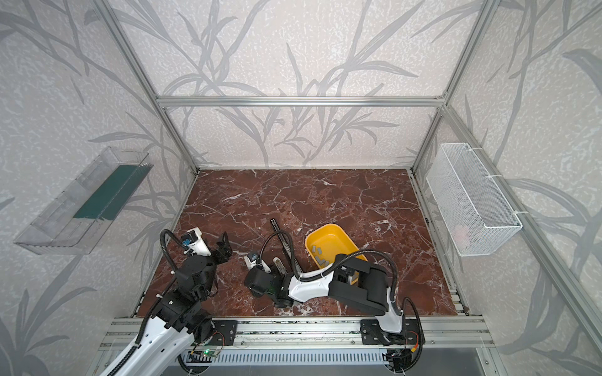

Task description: Load the staples into the stapler

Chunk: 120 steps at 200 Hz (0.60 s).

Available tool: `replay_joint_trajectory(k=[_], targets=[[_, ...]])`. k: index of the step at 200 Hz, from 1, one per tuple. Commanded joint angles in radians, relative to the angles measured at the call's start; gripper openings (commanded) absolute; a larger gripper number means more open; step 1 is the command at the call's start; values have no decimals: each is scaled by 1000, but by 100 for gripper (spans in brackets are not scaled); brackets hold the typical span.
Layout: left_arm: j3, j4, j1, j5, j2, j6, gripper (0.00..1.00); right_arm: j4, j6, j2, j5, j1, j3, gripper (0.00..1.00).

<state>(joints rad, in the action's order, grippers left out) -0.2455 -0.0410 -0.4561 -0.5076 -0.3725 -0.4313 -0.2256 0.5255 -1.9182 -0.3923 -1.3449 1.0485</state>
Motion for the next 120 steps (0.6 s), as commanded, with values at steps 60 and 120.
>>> replay_joint_trajectory(k=[60,120], targets=[[-135,312,2,253,-391,-91,75,-16,-39,451,-64,-59,-359,65],[-257,374,-4,351,-768,49,75,89,-11,632,-79,-63,-513,59]])
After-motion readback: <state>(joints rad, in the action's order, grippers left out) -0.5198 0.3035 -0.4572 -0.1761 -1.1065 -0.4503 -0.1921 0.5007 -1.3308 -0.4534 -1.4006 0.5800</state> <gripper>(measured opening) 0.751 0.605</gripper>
